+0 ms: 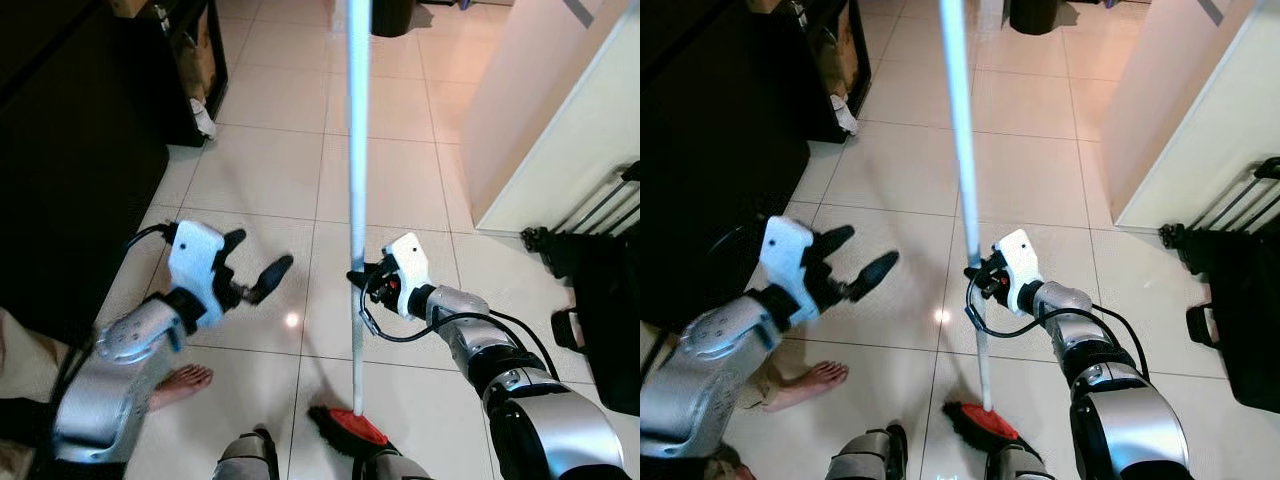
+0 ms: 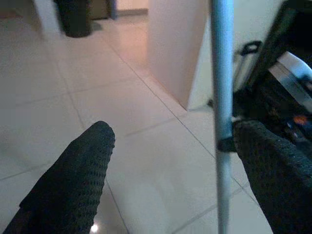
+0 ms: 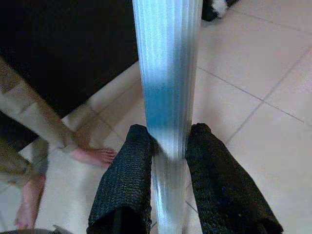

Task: Sweep floor

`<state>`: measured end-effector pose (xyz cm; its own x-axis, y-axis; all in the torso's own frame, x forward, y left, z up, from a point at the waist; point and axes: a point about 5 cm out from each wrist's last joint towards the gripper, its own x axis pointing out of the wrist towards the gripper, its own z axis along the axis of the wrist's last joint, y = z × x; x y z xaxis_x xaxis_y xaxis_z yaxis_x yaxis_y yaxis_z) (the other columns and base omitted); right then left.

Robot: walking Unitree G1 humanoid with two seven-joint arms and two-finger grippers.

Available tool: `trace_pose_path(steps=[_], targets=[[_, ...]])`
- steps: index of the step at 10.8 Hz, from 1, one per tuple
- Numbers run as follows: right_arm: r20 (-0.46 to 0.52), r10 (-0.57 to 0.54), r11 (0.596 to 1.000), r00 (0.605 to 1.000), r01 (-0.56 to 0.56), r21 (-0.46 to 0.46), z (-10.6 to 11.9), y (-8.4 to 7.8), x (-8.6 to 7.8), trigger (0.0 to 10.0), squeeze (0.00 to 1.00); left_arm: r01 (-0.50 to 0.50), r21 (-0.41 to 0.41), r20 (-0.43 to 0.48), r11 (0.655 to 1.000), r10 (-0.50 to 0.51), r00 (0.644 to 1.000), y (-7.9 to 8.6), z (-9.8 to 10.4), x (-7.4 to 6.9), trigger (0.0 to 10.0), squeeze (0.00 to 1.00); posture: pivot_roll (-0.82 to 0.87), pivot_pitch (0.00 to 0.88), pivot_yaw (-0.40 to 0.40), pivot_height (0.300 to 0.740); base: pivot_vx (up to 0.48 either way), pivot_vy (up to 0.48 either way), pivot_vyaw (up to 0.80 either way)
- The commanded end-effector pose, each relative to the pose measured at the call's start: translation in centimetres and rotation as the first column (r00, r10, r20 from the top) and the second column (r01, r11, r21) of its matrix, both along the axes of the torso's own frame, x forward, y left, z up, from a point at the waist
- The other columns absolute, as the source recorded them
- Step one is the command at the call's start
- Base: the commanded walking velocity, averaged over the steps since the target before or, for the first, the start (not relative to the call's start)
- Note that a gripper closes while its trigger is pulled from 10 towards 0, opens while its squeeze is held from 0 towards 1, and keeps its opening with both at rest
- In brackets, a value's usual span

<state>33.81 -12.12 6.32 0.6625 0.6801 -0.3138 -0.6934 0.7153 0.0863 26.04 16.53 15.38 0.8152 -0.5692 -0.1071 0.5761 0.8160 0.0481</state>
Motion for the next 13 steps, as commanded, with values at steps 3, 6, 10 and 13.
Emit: trace_pose_path(steps=[3,6,10,13], targets=[[-0.010,0.199,0.978,0.980,-0.198,0.068,0.7,1.1,-0.5,10.0,0.00,0.138,0.029,-0.043,0.990,-0.137,0.990,0.2,0.3,-1.5,10.0,0.00,0.13,0.144,-0.027,0.740,0.000,0.000,0.00],[-0.026,0.301,0.948,0.953,-0.297,0.114,0.8,1.1,-1.0,10.0,0.00,0.247,0.029,-0.081,0.969,-0.244,0.966,-0.3,0.4,-2.5,10.0,0.00,0.13,0.139,-0.030,0.740,0.000,0.000,0.00],[-0.054,0.473,0.866,0.879,-0.453,0.211,1.0,1.4,-2.1,10.0,0.00,0.416,-0.025,-0.143,0.909,-0.415,0.898,-1.3,0.5,-3.8,10.0,0.00,0.14,0.146,-0.039,0.740,0.000,0.000,0.00],[-0.028,0.484,0.851,0.875,-0.462,0.250,1.3,2.9,-2.2,10.0,0.00,0.502,-0.078,-0.127,0.861,-0.509,0.852,-4.3,1.0,-3.5,10.0,0.00,0.13,0.154,-0.041,0.740,0.000,0.000,0.00]])
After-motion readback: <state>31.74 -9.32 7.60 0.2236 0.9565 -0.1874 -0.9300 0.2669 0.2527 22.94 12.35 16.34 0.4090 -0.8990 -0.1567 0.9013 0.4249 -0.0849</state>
